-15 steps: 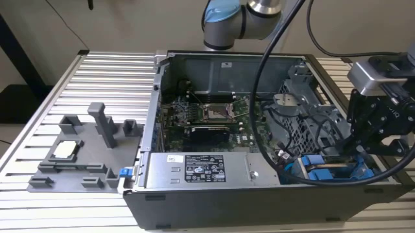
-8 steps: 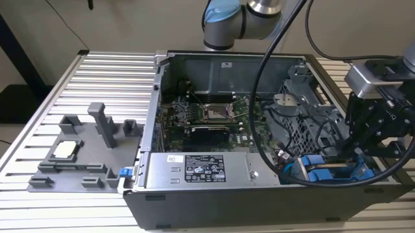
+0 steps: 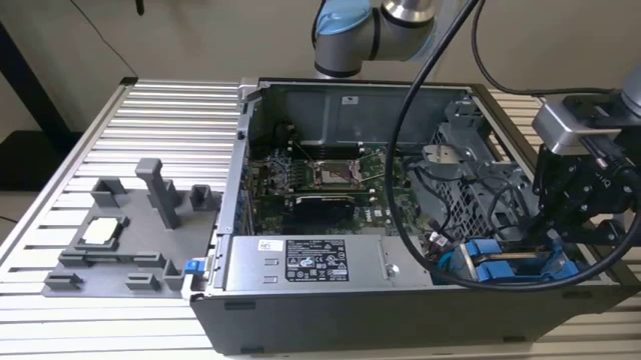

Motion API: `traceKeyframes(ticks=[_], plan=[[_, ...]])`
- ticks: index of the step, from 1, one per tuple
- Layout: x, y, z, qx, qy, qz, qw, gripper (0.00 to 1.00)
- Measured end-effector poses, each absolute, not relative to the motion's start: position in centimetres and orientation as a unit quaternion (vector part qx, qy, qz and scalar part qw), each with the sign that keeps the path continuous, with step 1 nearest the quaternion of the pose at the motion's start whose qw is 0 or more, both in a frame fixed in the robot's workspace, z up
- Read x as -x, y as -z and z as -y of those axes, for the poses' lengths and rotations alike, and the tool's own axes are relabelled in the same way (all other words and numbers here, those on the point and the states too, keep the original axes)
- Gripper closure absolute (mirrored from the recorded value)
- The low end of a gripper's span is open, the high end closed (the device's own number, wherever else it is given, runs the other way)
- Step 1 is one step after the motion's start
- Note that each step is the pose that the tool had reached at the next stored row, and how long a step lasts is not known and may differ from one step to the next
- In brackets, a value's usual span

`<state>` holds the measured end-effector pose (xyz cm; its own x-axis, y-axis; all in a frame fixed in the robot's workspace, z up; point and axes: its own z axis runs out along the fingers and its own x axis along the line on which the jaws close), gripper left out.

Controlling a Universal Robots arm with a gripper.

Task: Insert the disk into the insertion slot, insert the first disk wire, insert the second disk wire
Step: 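Insert the first disk wire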

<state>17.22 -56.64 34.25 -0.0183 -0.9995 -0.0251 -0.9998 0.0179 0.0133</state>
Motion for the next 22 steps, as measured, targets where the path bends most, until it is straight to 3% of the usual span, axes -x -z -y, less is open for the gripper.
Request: traceKeyframes(ticks=[16,17,22], plan=[[-17.4,-33.1,56.6,0.701,-0.014,-0.713,0.005,0.80],[-17.4,-33.2,56.6,0.701,-0.014,-0.713,0.005,0.73],[-17.4,-35.2,56.6,0.700,-0.014,-0.714,0.005,0.73]])
